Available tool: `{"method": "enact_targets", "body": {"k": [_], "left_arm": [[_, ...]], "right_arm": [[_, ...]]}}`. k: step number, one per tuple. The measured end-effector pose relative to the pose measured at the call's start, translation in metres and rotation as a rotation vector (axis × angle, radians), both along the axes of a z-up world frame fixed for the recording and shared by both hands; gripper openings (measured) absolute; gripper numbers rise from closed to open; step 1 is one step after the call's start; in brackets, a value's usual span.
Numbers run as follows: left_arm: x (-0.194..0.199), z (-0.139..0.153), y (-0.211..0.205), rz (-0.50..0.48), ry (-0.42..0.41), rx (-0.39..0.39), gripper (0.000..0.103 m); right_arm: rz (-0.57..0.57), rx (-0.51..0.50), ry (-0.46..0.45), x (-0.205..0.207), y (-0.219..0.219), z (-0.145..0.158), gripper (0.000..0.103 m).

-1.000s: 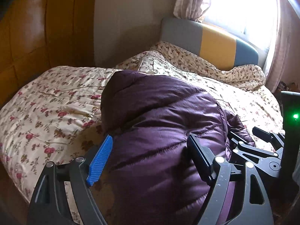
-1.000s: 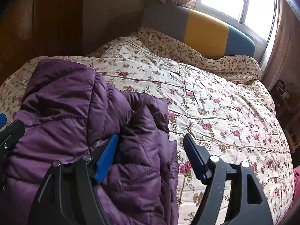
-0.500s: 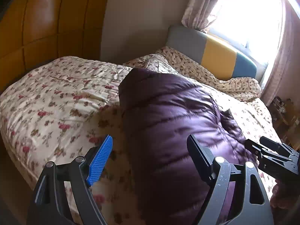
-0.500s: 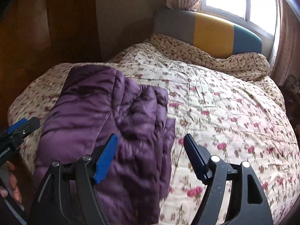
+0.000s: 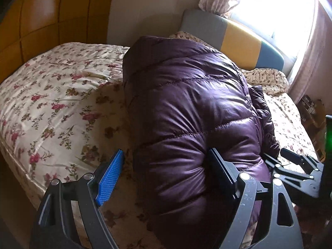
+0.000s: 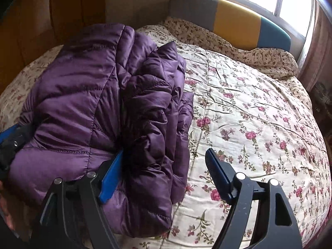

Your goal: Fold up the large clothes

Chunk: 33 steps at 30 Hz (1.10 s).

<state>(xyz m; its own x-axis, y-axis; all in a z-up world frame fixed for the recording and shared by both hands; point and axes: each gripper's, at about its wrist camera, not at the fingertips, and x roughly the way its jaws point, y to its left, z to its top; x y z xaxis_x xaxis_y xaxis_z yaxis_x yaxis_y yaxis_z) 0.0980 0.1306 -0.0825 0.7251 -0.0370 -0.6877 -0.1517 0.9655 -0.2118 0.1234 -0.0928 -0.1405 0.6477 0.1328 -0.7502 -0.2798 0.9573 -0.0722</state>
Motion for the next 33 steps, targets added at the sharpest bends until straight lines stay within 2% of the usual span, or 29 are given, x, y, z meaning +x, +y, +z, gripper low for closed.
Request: {"method": "enact_targets", "body": {"k": [2,5,9,14,20,33], "left_arm": [[-0.002,0.003,0.000,0.013,-0.002,-0.006,0.083],[-0.009,0.012,0.000,0.050,-0.013,0.009,0.092],[-0.022,0.021,0.002,0.075,-0.025,0.018,0.096],[-0.037,0.029,0.003,0.105,-0.045,0.033,0.097],[-0.048,0.034,0.004,0.128,-0.055,0.043,0.097],[-0.065,0.045,0.000,0.170,-0.066,0.089,0.099]], "right_arm": [[-0.009,-0.001,0.003,-0.001,0.000,0.003,0.076],[-0.021,-0.017,-0.019,-0.007,0.001,0.015,0.079],[-0.035,-0.013,-0.044,-0.017,0.004,0.031,0.081],[-0.040,-0.018,-0.083,-0.031,0.008,0.049,0.088],[-0.047,-0.017,-0.104,-0.048,0.013,0.062,0.092],[-0.030,0.013,-0.118,-0.077,0.017,0.066,0.100]]}}
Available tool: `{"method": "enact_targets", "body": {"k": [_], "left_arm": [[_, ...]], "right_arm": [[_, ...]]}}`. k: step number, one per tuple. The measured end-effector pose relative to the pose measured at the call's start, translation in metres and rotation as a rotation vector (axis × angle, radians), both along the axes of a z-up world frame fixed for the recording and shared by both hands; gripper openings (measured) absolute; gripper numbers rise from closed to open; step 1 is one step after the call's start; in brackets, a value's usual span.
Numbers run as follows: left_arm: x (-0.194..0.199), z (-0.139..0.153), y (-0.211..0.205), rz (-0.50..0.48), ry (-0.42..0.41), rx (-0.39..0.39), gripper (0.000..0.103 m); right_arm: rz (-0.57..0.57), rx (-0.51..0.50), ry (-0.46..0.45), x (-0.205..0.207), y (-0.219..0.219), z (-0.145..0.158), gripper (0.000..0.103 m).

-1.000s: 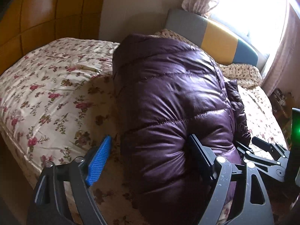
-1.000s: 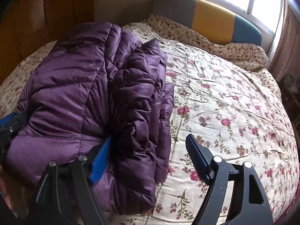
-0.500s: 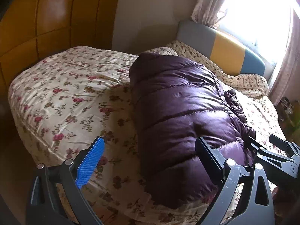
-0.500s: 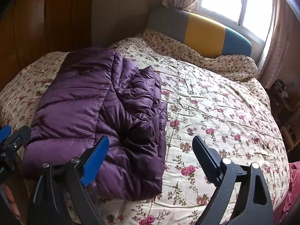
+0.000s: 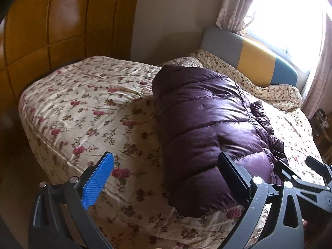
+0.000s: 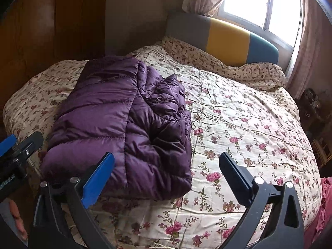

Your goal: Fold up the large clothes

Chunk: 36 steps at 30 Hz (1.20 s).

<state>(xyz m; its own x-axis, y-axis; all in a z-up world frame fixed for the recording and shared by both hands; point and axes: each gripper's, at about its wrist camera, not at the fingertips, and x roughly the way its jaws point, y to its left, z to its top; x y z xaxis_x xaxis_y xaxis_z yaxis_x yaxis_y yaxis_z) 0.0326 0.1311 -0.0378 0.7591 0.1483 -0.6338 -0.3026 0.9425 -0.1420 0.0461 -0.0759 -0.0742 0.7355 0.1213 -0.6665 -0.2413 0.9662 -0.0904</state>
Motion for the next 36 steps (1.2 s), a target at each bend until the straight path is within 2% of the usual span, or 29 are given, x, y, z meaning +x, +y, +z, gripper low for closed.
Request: {"method": "enact_targets", "body": {"k": [3,8,13,20,28,36], "left_arm": [[-0.002,0.003,0.001,0.004,-0.004,-0.005,0.099],[-0.002,0.004,0.000,0.027,0.019,0.035,0.099],[-0.004,0.003,-0.002,0.034,0.024,0.030,0.099],[-0.010,0.003,-0.006,0.063,0.027,0.084,0.099],[-0.016,0.007,-0.009,0.064,0.017,0.068,0.099],[-0.019,0.007,-0.013,0.064,0.019,0.088,0.099]], "right_arm": [[0.010,-0.001,-0.002,-0.004,0.002,0.000,0.100],[0.018,0.001,-0.002,-0.006,0.001,0.000,0.100],[0.012,-0.001,-0.003,-0.007,0.000,-0.001,0.100],[0.016,-0.007,-0.013,-0.012,-0.003,-0.001,0.100],[0.018,0.002,-0.012,-0.014,-0.005,-0.001,0.100],[0.025,-0.005,-0.014,-0.016,-0.003,-0.002,0.100]]}}
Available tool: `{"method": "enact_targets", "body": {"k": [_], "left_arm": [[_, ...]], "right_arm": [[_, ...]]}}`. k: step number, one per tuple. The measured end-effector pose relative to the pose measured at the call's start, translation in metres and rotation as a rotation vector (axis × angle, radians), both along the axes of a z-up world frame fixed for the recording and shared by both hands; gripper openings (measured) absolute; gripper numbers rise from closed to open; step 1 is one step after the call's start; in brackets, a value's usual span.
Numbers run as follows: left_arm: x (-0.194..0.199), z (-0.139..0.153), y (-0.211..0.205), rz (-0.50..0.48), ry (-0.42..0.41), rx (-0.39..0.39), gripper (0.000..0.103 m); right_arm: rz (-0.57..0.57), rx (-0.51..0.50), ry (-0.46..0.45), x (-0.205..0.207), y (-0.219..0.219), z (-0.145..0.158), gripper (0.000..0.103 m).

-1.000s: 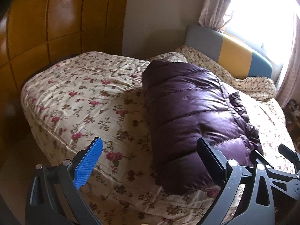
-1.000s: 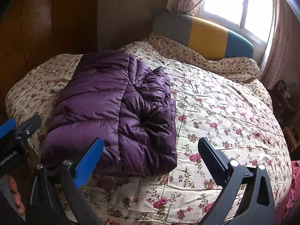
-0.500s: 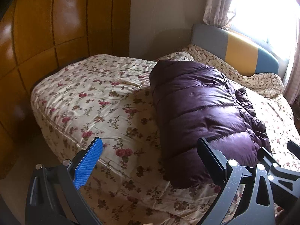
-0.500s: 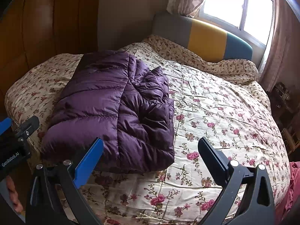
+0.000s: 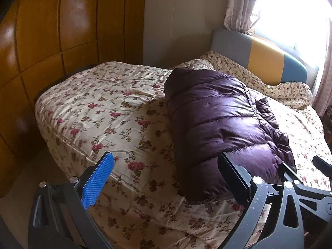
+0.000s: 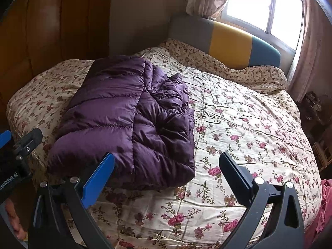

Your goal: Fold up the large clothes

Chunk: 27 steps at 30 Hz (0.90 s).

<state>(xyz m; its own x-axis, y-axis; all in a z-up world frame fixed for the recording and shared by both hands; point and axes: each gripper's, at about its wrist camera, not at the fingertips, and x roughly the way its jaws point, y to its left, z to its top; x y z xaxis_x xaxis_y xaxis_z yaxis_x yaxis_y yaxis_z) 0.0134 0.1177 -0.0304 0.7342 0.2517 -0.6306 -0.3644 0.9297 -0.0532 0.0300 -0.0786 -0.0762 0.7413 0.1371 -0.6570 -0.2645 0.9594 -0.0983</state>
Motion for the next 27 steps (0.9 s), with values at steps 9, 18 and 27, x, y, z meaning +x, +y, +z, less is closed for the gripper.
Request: {"method": "enact_targets", "body": {"k": [9,18,27], "left_arm": [[-0.0001,-0.0022,-0.0027,0.000,0.015,0.007,0.099],[-0.0015,-0.0038,-0.0039,-0.007,0.020,0.007,0.099],[-0.0057,0.0000,-0.0080,-0.010,0.008,0.019,0.099]], "right_arm": [[0.007,-0.005,0.005,-0.0003,0.0015,-0.0026,0.100],[-0.002,0.010,0.003,-0.0020,-0.0025,-0.0018,0.100],[0.003,0.007,0.004,-0.0037,-0.0024,-0.0017,0.100]]}}
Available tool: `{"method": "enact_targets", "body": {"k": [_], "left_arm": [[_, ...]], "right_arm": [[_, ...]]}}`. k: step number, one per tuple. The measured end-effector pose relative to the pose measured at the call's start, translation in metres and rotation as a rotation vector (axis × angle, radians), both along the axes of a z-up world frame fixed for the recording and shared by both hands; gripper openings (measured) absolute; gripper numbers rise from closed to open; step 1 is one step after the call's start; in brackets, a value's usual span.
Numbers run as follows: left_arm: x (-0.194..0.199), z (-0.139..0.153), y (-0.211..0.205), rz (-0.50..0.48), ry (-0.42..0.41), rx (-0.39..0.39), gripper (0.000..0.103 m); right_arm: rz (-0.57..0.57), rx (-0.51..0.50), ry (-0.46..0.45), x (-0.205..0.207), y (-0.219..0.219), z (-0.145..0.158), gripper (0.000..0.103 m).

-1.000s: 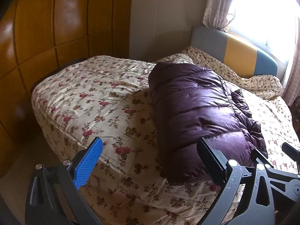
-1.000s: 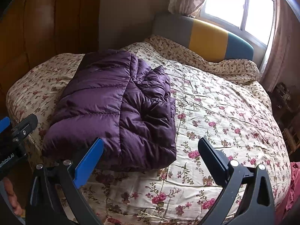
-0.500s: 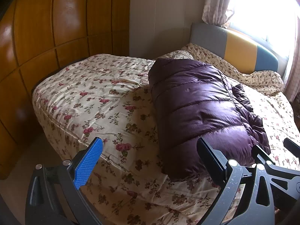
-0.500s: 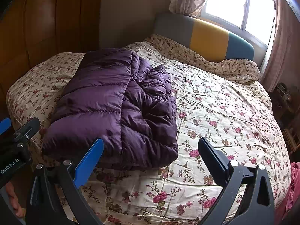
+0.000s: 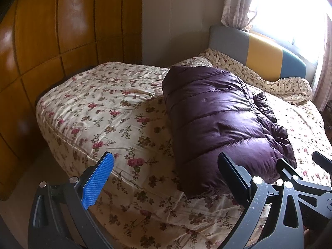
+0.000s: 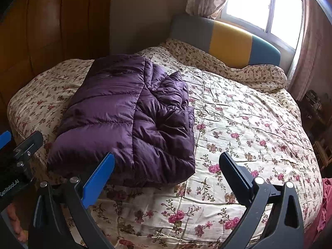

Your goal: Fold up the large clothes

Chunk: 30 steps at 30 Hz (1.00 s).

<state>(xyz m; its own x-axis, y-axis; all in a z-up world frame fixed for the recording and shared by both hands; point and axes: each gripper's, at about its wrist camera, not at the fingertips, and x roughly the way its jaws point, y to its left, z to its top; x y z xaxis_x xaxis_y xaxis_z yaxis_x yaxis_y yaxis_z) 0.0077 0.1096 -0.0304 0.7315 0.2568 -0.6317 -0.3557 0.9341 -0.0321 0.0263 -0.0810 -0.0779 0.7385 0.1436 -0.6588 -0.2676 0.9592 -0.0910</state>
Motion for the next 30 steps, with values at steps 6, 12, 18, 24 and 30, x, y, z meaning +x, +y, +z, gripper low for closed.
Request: {"method": "enact_targets", "body": {"k": [6,12,18,24,30], "left_arm": [[-0.0028,0.0037,-0.0014,-0.001,-0.009,0.002,0.099],[-0.0045,0.0061,-0.0031,-0.005,-0.016,0.001,0.099],[-0.0052,0.0060,-0.0025,-0.002,-0.020,0.005,0.099],[-0.0028,0.0027,-0.0014,-0.011,-0.009,-0.012,0.099],[-0.0003,-0.0020,0.0025,-0.005,0.007,-0.040,0.099]], "right_arm": [[0.005,-0.003,-0.005,-0.0015,0.0007,0.0013,0.100],[0.009,-0.010,-0.002,-0.0025,0.0018,0.0001,0.100],[0.008,-0.014,0.005,-0.0022,0.0007,-0.0021,0.100],[0.001,-0.008,0.005,-0.0016,-0.0027,-0.0021,0.100],[0.000,-0.011,0.004,-0.0018,-0.0042,-0.0021,0.101]]}}
